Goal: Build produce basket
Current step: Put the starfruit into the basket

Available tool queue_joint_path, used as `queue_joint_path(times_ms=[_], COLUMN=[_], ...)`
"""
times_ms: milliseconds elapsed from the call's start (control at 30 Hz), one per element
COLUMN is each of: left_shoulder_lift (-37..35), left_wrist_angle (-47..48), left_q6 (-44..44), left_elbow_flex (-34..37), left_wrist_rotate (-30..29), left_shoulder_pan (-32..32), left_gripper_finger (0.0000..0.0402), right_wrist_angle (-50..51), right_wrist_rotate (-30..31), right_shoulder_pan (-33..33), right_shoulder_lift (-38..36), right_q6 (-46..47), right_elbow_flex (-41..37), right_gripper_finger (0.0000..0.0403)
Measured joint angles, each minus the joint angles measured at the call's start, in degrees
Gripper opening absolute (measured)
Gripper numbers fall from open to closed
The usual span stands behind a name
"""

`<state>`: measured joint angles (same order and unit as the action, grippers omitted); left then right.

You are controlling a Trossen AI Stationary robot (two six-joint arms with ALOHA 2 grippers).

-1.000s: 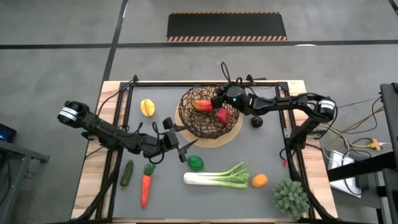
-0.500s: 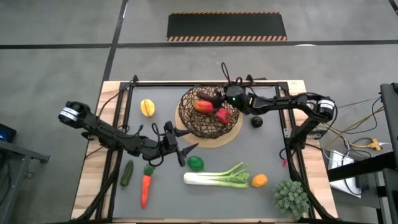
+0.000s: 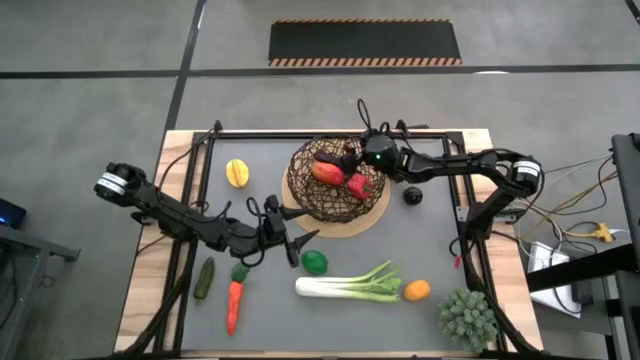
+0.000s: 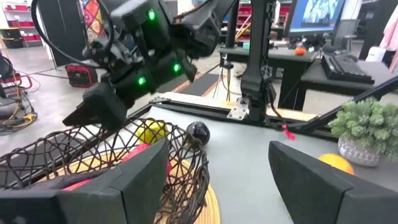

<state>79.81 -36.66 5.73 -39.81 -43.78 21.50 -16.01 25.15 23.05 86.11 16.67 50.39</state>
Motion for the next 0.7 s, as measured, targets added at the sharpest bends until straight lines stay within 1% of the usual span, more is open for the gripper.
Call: queue_joint_path(times_ms=[133, 300, 400, 533, 600, 700], left_shoulder_lift=[0.04, 0.02, -0.02, -0.69, -2.06, -4.69], left_wrist_angle=[0.35, 0.37, 0.28, 1.01, 4.41, 11.92], left_q6=[-0.01, -0.06, -0.81, -4.15, -4.95, -4.51], left_elbow_flex=[0.32, 1.12, 2.01, 2.78, 2.64, 2.03], left_wrist_rotate=[0.01, -0.08, -0.17, -0.23, -0.21, -0.21], left_shoulder_pan=[0.00, -0.02, -0.09, -0.38, -0.77, -1.84], left_gripper_finger=[0.0261, 0.0261, 0.0261, 0.0261, 0.0261, 0.0261], right_wrist_angle=[0.61, 2.63, 5.92, 11.04, 12.86, 14.66], right_wrist_rotate=[-3.80, -4.59, -4.83, -8.09, -9.50, -11.19], right_shoulder_pan=[-0.10, -0.13, -0.19, -0.61, -1.17, -2.93], right_shoulder_lift=[-1.72, -4.49, -7.51, -12.82, -15.43, -19.19], right_q6=[0.00, -0.06, 0.83, 3.48, 4.95, 6.16], right_elbow_flex=[0.01, 0.02, 0.02, 0.02, 0.02, 0.02], right_gripper_finger=[0.0286, 0.0280, 0.0276, 0.0270, 0.0268, 0.0264])
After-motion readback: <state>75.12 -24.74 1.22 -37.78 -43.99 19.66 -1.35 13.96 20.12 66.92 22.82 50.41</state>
